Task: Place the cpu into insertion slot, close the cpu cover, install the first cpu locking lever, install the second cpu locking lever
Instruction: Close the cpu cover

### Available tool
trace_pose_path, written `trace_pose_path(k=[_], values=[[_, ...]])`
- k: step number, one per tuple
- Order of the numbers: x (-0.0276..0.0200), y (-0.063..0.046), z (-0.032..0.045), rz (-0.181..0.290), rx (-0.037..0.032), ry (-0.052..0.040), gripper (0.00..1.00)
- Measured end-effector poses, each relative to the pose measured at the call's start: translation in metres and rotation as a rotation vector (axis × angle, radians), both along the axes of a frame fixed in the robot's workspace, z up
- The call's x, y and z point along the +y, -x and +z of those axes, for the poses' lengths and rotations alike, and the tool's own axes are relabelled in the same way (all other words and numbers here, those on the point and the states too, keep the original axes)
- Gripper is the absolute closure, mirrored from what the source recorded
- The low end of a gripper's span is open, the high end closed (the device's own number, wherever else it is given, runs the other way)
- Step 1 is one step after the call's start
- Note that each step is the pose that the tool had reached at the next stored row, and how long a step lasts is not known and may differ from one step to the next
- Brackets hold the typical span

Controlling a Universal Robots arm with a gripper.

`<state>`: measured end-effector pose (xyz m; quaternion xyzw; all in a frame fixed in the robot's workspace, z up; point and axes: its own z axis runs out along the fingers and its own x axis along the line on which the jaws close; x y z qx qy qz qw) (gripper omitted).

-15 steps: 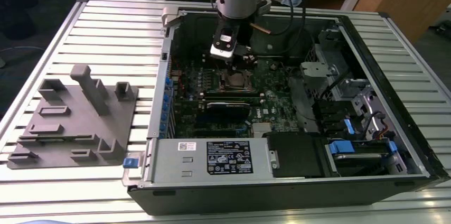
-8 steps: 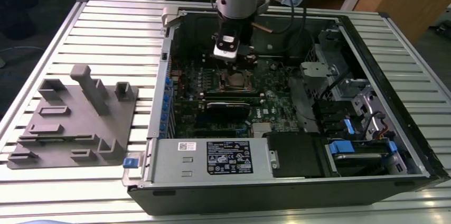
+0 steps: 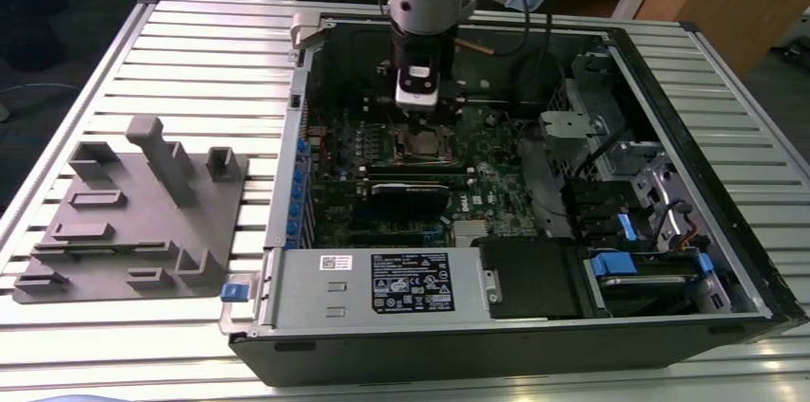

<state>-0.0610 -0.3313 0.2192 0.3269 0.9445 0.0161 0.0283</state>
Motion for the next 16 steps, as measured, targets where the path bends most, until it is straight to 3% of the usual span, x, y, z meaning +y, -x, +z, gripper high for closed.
trace_pose_path(k=[16], values=[[0.0, 0.0, -0.0015, 0.282, -0.0001, -0.0001, 0.89]])
